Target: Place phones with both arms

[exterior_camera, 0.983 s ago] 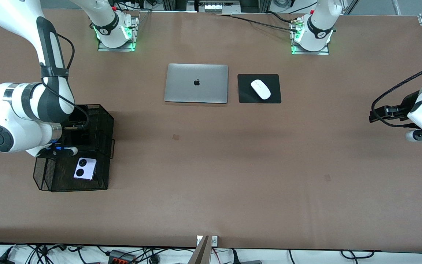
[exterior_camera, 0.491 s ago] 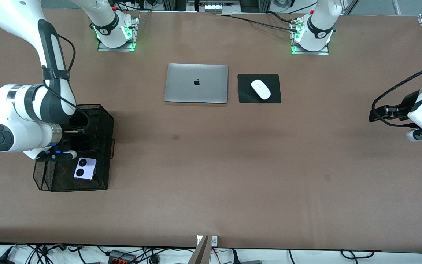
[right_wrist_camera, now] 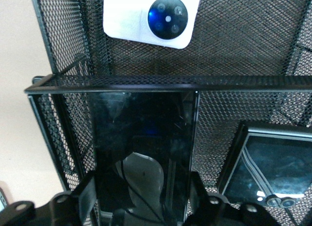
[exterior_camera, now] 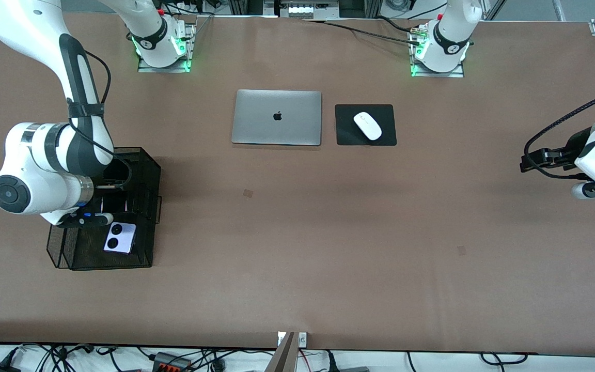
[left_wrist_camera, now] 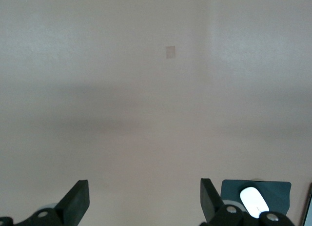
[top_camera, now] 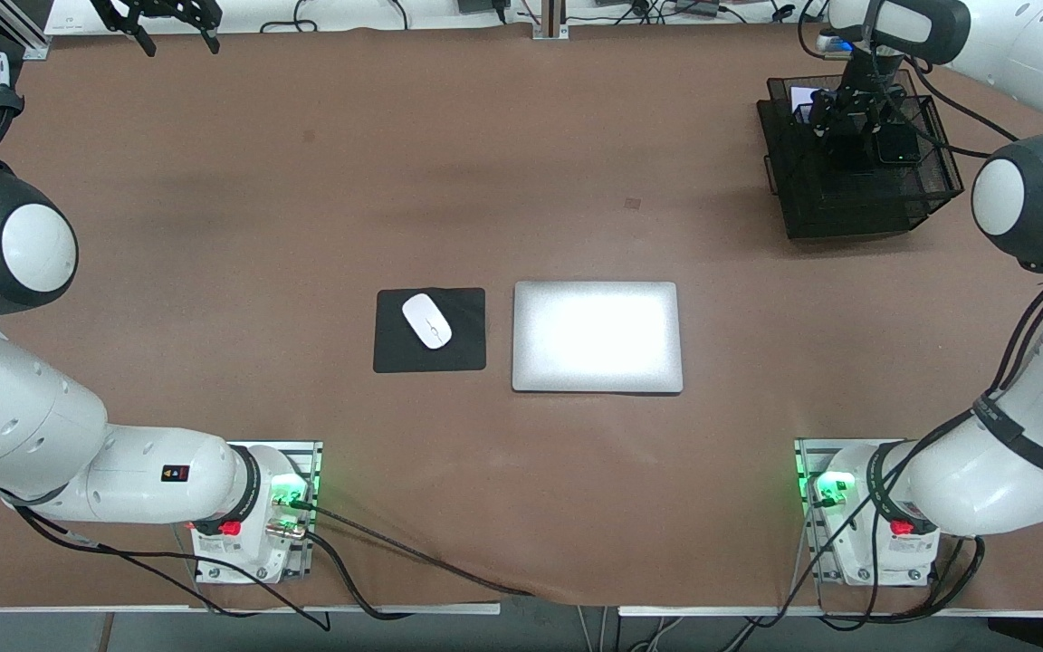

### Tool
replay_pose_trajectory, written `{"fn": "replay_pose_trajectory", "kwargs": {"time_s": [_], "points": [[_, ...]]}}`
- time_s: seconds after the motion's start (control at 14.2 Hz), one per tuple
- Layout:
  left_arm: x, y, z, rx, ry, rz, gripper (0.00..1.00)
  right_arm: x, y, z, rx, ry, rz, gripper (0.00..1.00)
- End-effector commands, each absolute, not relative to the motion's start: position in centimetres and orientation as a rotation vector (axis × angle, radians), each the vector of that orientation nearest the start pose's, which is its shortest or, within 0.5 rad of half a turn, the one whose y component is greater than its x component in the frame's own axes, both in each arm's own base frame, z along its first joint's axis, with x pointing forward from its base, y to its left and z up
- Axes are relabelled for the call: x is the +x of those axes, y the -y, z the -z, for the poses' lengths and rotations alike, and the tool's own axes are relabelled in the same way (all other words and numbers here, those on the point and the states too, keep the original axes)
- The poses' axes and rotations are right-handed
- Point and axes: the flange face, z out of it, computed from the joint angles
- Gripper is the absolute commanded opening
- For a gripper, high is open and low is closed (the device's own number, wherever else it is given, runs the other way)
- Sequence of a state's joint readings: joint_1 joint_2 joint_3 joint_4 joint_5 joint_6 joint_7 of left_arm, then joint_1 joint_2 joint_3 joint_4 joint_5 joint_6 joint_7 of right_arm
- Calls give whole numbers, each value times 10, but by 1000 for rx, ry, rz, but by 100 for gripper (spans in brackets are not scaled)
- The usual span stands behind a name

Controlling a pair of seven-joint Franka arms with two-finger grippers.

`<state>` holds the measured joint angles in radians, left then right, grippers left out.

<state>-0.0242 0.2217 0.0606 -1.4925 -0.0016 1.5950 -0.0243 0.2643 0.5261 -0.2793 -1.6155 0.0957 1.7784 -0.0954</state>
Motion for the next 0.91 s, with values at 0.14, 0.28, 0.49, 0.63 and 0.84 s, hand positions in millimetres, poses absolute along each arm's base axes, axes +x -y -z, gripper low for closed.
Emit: {"fn": "replay_pose_trajectory", "kwargs": {"time_s": [0.14, 0.28, 0.49, 0.63, 0.84], "points": [[611, -17, -541, -3137, 46, -178, 100, 650, -15, -345, -3140, 91, -407, 100], [612, -14, -543, -3135, -19, -168, 100, 654, -17, -382, -3138, 88, -327, 100], [612, -16, -542, -3133, -68, -171, 100, 663, -20, -439, -3145, 107, -199, 100], [612, -16, -542, -3134, -82, -171, 100, 669, -23, -471, -3150, 129, -115, 100], [611, -15, -541, -3139, -79, -178, 100, 672, -15, -512, -3150, 117, -67, 100]]}}
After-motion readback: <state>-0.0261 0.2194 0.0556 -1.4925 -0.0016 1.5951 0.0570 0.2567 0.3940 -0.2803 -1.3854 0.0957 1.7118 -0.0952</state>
